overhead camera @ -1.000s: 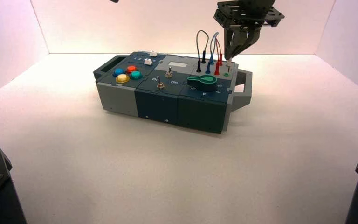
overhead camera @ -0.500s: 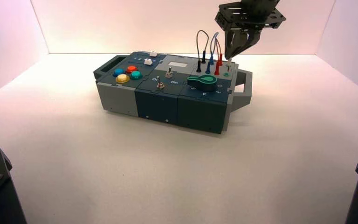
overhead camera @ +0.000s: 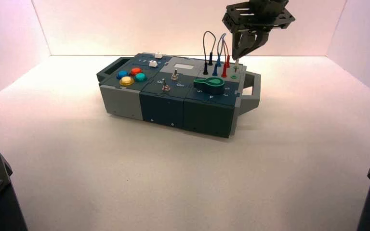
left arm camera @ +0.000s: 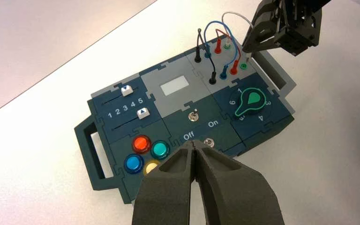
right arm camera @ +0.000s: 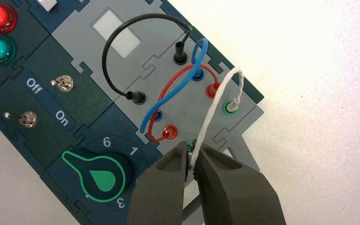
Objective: Insert the white wire.
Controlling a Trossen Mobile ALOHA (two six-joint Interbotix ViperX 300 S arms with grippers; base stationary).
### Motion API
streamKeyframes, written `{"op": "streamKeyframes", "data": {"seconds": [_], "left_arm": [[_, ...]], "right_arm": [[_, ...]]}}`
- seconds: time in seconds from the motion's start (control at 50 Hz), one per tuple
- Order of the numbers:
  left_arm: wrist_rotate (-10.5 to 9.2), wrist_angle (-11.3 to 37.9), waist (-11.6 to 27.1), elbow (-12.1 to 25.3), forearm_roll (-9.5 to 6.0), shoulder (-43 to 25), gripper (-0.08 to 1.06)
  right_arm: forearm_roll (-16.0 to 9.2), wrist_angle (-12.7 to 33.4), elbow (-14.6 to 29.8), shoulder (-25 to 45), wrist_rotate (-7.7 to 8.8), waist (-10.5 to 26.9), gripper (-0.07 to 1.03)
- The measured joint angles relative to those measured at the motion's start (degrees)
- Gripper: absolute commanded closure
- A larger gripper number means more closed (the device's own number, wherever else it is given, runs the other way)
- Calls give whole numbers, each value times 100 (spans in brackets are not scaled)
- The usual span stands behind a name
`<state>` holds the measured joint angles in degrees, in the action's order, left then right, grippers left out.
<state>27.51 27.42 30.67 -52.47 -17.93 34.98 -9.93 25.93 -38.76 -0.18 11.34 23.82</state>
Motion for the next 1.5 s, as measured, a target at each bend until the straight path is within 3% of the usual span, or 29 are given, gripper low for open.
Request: {"op": "streamKeyframes", "data": {"seconds": [0.34, 0.74, 1.5], "left_arm": [[0, 26, 9, -9, 0, 0, 101], [88, 510, 176, 18, 0, -132, 101], [97, 519, 185, 18, 0, -167, 101]], "right_arm": [[0, 0, 0, 53, 0, 0, 99], [0, 0, 0, 123, 0, 0, 99], [-18, -114, 0, 158, -9, 0, 99]]}}
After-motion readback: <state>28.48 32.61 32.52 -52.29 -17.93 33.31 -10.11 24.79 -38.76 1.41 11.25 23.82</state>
